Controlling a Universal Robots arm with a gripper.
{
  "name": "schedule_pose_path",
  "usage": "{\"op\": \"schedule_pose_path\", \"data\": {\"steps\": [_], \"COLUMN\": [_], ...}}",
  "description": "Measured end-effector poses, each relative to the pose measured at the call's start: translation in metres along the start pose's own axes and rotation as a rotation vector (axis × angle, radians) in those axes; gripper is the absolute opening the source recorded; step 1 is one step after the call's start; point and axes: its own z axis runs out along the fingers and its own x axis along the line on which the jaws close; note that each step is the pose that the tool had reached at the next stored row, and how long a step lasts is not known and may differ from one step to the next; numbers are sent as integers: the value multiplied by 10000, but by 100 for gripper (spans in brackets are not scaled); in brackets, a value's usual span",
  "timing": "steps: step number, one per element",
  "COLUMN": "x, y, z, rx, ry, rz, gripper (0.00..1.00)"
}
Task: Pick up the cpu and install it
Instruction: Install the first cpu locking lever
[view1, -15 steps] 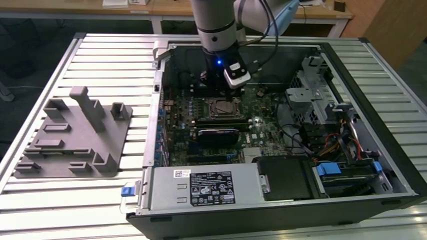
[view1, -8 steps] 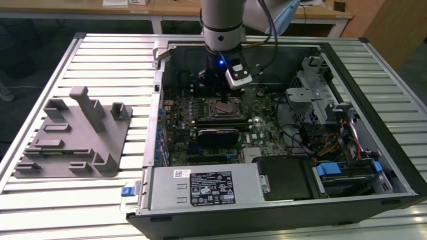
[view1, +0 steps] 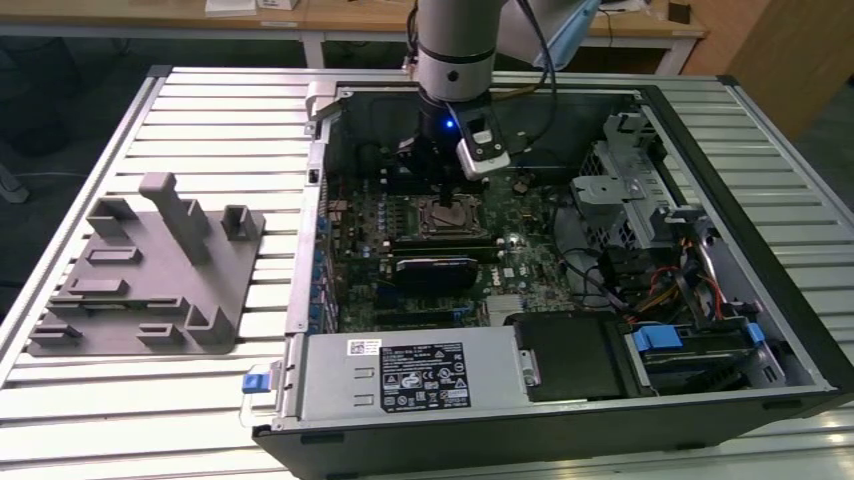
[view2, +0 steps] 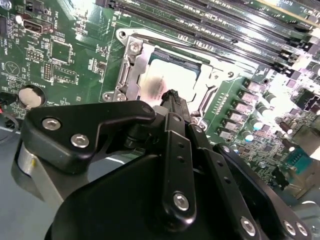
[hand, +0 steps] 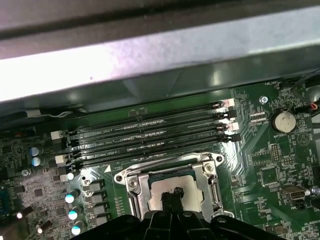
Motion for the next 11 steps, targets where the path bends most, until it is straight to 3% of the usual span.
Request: {"op": "schedule_pose_path", "data": {"steps": [4,11], "x": [-3,-8], "y": [1,2], "z": [-22,-164], "rx": [1,0], "ry": [5,5], "rz": [-1,-1], "gripper": [11,11]}}
